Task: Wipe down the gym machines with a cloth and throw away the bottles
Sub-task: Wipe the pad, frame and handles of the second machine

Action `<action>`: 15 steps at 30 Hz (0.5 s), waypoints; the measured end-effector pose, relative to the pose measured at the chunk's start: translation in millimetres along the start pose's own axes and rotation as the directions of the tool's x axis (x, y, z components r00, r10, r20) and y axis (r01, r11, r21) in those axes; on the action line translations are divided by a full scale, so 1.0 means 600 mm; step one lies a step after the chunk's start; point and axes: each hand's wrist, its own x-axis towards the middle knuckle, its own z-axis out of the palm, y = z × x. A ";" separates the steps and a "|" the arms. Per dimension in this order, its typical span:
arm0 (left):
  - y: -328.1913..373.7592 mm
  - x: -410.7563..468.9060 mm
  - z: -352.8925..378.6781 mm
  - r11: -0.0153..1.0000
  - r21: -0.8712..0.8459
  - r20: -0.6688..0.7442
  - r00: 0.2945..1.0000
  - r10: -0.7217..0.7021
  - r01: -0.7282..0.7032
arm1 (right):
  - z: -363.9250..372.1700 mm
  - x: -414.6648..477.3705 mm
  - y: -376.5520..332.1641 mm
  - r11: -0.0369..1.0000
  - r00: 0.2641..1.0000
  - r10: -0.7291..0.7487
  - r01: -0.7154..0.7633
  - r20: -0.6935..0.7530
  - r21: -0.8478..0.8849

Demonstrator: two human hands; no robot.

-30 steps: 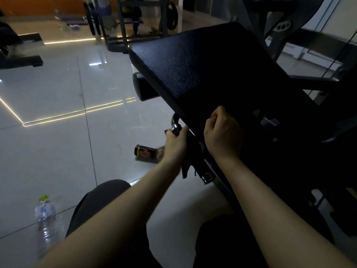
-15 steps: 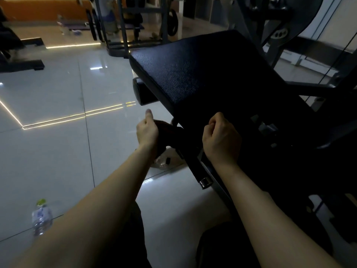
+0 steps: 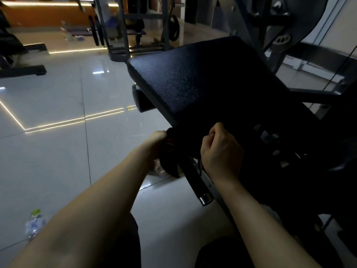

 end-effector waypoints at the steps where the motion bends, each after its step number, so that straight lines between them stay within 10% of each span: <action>1: -0.002 0.008 0.004 0.999 -0.043 -0.036 0.999 -0.004 0.003 | 0.000 0.001 -0.001 1.000 1.000 0.001 -0.001 0.003 0.000; 11: -0.097 -0.064 0.048 0.900 0.124 -0.159 0.887 0.434 -0.418 | -0.002 -0.001 -0.001 1.000 1.000 -0.001 0.000 0.014 0.022; 15: -0.061 -0.013 0.031 0.933 0.137 -0.203 0.913 0.354 -0.332 | -0.004 -0.001 -0.002 1.000 1.000 -0.001 0.001 0.009 0.025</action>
